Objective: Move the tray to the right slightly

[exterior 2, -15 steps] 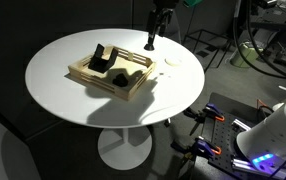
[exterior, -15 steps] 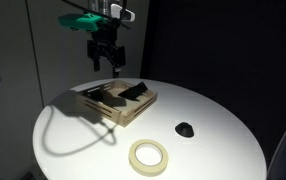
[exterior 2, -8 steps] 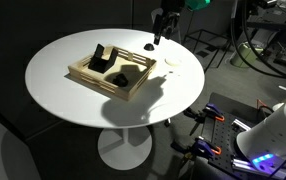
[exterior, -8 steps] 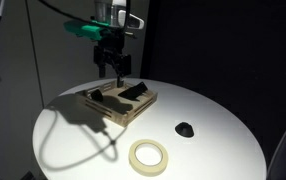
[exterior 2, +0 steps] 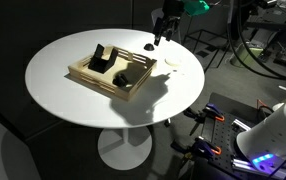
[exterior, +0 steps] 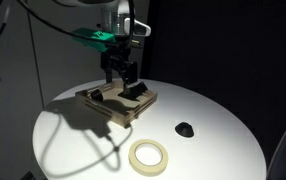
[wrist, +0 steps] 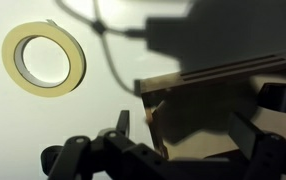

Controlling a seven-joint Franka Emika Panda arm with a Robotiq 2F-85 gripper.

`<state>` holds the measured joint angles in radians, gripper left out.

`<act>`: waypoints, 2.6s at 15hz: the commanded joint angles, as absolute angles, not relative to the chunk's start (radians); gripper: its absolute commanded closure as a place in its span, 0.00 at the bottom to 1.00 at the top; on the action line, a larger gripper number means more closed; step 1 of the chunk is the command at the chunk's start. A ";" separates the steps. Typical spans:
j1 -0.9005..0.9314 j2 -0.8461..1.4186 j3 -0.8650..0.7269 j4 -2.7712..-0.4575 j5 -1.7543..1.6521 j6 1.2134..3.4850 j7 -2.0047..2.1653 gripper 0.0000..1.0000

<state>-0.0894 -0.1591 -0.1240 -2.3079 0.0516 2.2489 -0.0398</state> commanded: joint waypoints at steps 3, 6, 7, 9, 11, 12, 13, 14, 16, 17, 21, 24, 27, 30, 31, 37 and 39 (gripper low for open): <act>-0.094 -0.159 -0.120 -2.306 0.052 2.246 -0.040 0.00; -0.081 -0.126 -0.108 -2.269 0.046 2.207 -0.057 0.00; -0.082 -0.111 -0.105 -2.256 0.036 2.209 -0.047 0.00; -0.082 -0.071 -0.106 -2.215 0.037 2.211 -0.058 0.00; -0.087 -0.033 -0.110 -2.173 0.040 2.212 -0.066 0.00; -0.089 -0.011 -0.114 -2.148 0.050 2.210 -0.084 0.00; -0.092 0.009 -0.117 -2.126 0.053 2.212 -0.101 0.00; -0.096 0.028 -0.120 -2.104 0.061 2.212 -0.129 0.00; -0.104 0.065 -0.122 -2.066 0.064 2.216 -0.193 0.00; -0.110 0.085 -0.122 -2.050 0.065 2.217 -0.226 0.00; -0.139 0.163 -0.118 -1.998 0.085 2.225 -0.346 0.00; -0.162 0.216 -0.112 -1.972 0.107 2.228 -0.405 0.00; -0.181 0.254 -0.106 -1.962 0.118 2.229 -0.440 0.00; -0.191 0.273 -0.102 -1.969 0.110 2.232 -0.453 0.00; -0.193 0.277 -0.100 -1.972 0.108 2.232 -0.455 0.00; -0.184 0.274 -0.084 -1.981 0.097 2.233 -0.442 0.00; -0.182 0.280 -0.078 -1.979 0.097 2.236 -0.435 0.00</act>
<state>-0.1729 0.2759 -0.0929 -1.9925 0.0944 2.2395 -0.4232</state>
